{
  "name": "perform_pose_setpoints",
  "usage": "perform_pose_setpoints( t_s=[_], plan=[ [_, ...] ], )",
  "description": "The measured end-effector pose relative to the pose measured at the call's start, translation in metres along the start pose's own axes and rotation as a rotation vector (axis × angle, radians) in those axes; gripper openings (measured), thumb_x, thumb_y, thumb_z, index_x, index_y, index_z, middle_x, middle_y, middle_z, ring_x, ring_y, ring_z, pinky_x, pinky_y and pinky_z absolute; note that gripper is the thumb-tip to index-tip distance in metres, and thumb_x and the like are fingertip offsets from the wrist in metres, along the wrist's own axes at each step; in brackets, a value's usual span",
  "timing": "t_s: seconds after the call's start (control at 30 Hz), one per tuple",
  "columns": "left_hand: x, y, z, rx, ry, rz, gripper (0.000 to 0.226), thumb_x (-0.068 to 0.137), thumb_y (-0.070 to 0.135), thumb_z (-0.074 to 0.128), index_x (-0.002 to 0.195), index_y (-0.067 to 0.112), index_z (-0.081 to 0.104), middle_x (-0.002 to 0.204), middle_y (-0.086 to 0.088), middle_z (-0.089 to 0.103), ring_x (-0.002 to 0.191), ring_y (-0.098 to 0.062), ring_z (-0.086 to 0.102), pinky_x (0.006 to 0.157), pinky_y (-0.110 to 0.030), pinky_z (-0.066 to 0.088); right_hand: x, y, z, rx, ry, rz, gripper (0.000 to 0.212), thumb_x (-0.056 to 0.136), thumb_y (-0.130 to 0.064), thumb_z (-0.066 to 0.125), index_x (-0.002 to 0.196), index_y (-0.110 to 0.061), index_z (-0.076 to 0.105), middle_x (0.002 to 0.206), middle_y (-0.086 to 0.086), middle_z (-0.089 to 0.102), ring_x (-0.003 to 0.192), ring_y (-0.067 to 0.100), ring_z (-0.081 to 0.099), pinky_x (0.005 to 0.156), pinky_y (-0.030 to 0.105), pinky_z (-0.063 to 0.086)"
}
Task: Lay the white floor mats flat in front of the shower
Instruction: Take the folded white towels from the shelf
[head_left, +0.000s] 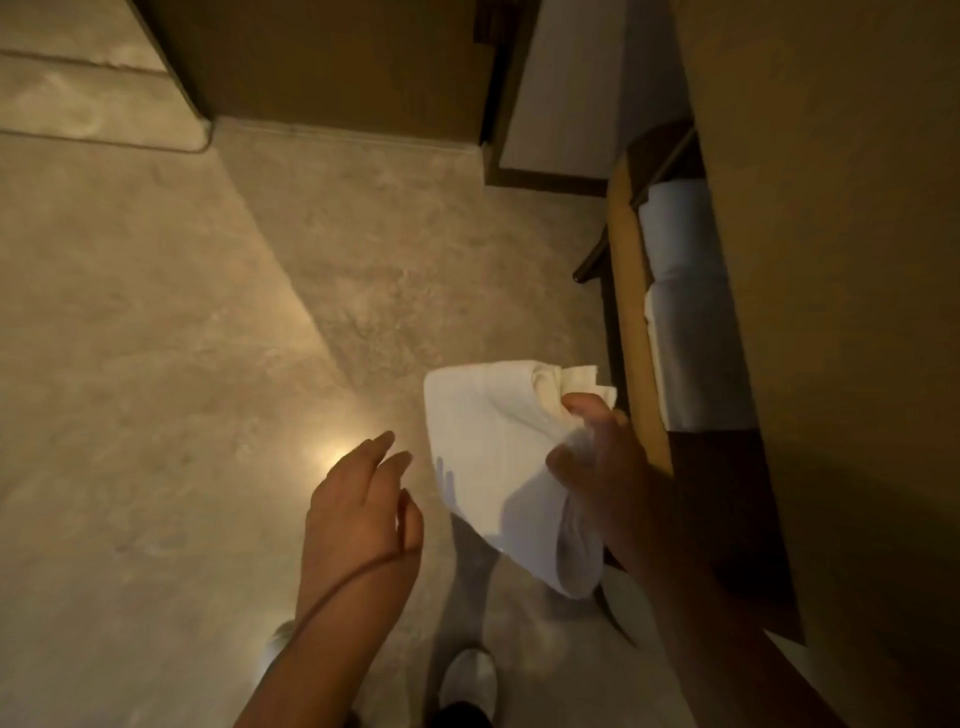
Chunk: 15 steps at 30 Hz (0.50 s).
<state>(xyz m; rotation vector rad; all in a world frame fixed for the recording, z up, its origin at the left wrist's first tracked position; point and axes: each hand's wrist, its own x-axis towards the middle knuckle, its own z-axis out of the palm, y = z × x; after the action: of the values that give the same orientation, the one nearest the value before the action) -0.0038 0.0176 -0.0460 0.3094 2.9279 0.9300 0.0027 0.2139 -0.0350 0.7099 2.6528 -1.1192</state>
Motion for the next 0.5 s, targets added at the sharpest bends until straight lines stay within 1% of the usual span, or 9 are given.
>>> perform_pose_setpoints(
  t_s=[0.03,0.1,0.13,0.2,0.27,0.33,0.37,0.43,0.5],
  plan=[
    [0.001,0.003,-0.012,0.0,0.013,-0.02,0.044,0.077,0.023,0.035,0.097,-0.002,0.066,0.109,-0.023,0.064,0.096,-0.042,0.062,0.081,-0.056,0.05,-0.004,-0.012,-0.004,0.032,-0.006,-0.021,0.075,0.061,-0.081,0.042,0.118,-0.031,0.043,0.113,0.006,0.052,0.095,0.019,0.056,0.072,0.034,0.053],
    [0.0,0.009,-0.034,0.003,0.025,-0.029,0.044,0.078,0.023,0.035,0.098,-0.001,0.065,0.11,-0.023,0.064,0.097,-0.042,0.061,0.082,-0.056,0.049,-0.015,-0.045,-0.019,0.083,0.011,-0.041,0.045,0.065,-0.054,0.051,0.109,-0.043,0.045,0.106,-0.001,0.052,0.093,0.013,0.054,0.07,0.026,0.048],
    [-0.001,0.014,-0.045,0.009,0.032,-0.023,0.042,0.078,0.022,0.036,0.098,-0.001,0.065,0.111,-0.022,0.064,0.097,-0.042,0.061,0.082,-0.054,0.049,-0.02,-0.061,-0.027,0.136,0.023,-0.057,0.037,0.069,-0.041,0.054,0.104,-0.05,0.045,0.105,-0.004,0.052,0.093,0.005,0.053,0.07,0.019,0.044],
    [-0.003,0.024,-0.066,0.024,0.057,-0.023,0.035,0.079,0.016,0.042,0.1,-0.001,0.064,0.113,-0.021,0.063,0.099,-0.04,0.06,0.084,-0.051,0.047,-0.028,-0.084,-0.045,0.209,0.018,-0.098,0.039,0.076,-0.027,0.058,0.099,-0.054,0.043,0.107,-0.006,0.052,0.091,-0.005,0.049,0.069,0.009,0.037],
    [-0.007,0.035,-0.088,0.024,0.091,-0.034,0.031,0.077,0.009,0.049,0.103,0.0,0.064,0.114,-0.02,0.062,0.102,-0.038,0.059,0.087,-0.05,0.046,-0.037,-0.108,-0.062,0.249,-0.006,-0.126,0.042,0.081,-0.015,0.06,0.102,-0.046,0.043,0.111,-0.004,0.049,0.086,-0.005,0.047,0.065,0.003,0.035],
    [-0.009,0.047,-0.109,0.03,0.134,-0.031,0.031,0.076,0.007,0.051,0.104,0.001,0.063,0.115,-0.02,0.062,0.103,-0.037,0.059,0.088,-0.049,0.046,-0.048,-0.128,-0.079,0.255,-0.015,-0.163,0.041,0.082,-0.01,0.06,0.103,-0.042,0.044,0.112,-0.002,0.047,0.085,-0.004,0.046,0.062,0.0,0.038],
    [-0.01,0.053,-0.119,0.031,0.156,-0.03,0.029,0.077,0.005,0.053,0.104,0.001,0.063,0.116,-0.02,0.062,0.104,-0.037,0.058,0.088,-0.049,0.045,-0.055,-0.136,-0.088,0.255,-0.012,-0.181,0.04,0.082,-0.01,0.06,0.104,-0.04,0.046,0.113,-0.001,0.048,0.085,-0.003,0.047,0.062,0.002,0.039],
    [-0.013,0.064,-0.136,0.024,0.18,-0.036,0.028,0.078,0.0,0.058,0.105,0.001,0.063,0.117,-0.02,0.061,0.106,-0.037,0.057,0.089,-0.049,0.044,-0.072,-0.149,-0.107,0.262,0.015,-0.194,0.038,0.083,-0.011,0.059,0.112,-0.034,0.05,0.115,0.0,0.049,0.088,0.002,0.048,0.063,0.005,0.038],
    [-0.017,0.074,-0.151,0.045,0.184,-0.024,0.029,0.077,0.0,0.061,0.107,0.002,0.062,0.117,-0.019,0.061,0.107,-0.036,0.057,0.09,-0.049,0.044,-0.088,-0.157,-0.126,0.264,0.062,-0.184,0.039,0.084,-0.014,0.06,0.117,-0.031,0.051,0.114,-0.003,0.049,0.088,0.003,0.049,0.06,0.006,0.038]
  ],
)
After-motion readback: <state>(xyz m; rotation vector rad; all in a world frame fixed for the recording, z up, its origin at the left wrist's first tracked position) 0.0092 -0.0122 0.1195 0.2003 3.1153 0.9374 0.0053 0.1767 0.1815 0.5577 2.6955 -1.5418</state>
